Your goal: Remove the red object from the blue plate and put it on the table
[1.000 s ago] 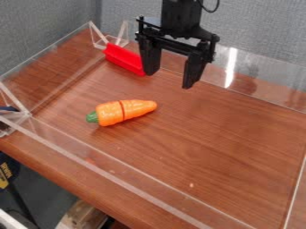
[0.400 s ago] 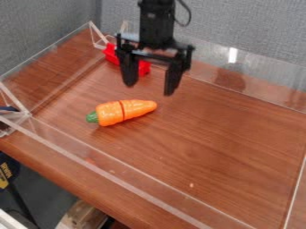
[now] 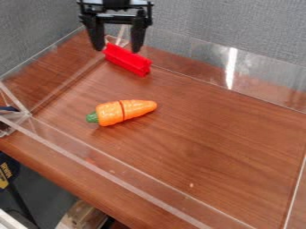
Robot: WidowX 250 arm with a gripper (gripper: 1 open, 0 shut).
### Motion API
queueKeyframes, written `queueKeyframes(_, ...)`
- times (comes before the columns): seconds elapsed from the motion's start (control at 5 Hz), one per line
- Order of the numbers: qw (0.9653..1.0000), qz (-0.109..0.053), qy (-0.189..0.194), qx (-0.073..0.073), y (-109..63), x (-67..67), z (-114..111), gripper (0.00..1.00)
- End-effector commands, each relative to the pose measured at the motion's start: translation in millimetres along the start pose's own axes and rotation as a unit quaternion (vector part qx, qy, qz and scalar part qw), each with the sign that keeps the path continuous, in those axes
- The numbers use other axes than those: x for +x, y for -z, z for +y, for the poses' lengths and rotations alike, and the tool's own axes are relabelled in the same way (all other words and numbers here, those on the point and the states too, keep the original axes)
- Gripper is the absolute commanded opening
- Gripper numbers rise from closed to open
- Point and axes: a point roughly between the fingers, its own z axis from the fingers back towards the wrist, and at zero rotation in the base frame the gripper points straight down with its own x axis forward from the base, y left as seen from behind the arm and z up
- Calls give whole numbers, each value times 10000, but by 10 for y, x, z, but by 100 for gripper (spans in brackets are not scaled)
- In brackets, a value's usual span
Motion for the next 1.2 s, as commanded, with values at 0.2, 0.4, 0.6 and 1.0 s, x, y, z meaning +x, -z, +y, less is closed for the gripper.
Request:
queueKeyframes(0.2, 9893, -425, -1367, -285, 63, 393, 14, 100)
queueKeyframes(0.4, 9816, -446, -1815, -379, 81, 506, 69, 100)
queueKeyframes(0.6, 9712, -481, -2283, -483, 80, 639, 148, 100)
queueKeyframes(1.0, 9511, -496, -2987, -605, -37, 820, 160, 100)
